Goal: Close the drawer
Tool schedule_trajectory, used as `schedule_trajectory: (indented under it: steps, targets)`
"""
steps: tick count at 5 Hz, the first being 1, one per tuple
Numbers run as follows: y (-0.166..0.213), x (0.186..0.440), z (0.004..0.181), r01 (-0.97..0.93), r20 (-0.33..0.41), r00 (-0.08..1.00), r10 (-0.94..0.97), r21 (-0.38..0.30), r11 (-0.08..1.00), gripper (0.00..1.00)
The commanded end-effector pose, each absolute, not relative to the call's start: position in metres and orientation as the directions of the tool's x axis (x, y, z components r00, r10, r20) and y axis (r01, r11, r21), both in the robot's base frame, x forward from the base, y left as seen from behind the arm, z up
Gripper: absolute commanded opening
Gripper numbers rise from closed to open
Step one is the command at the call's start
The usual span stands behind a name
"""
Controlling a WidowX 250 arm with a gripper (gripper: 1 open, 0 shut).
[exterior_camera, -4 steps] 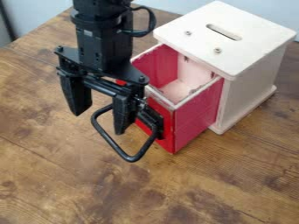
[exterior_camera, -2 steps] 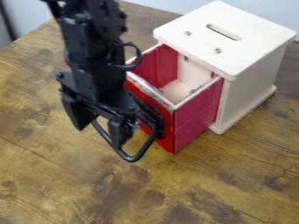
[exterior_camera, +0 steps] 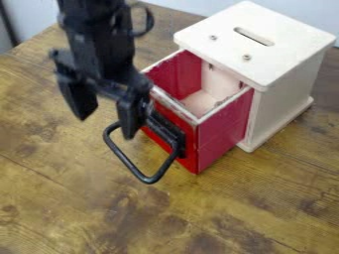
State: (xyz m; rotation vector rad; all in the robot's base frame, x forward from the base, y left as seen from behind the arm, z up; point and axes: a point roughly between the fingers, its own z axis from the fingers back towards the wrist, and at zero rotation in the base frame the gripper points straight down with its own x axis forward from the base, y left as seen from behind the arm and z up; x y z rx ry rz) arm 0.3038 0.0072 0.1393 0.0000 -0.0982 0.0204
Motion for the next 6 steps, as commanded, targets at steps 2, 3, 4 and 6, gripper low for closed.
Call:
schedule_trajectory:
  steps: [2, 3, 4, 6]
  targets:
    - [-0.023, 0.293, 0.171, -0.018, 0.18, 0.983, 0.018, -0.003, 1.0, 1.0]
    - [-0.022, 0.294, 0.157, -0.009, 0.161, 0.987, 0.01, -0.005, 1.0, 1.0]
    - [-0.017, 0.295, 0.144, -0.01, 0.137, 0.991, 0.01, -0.005, 1.0, 1.0]
    - [-0.008, 0.301, 0.134, -0.191, 0.139, 0.972, 0.189, -0.002, 0.982, 1.0]
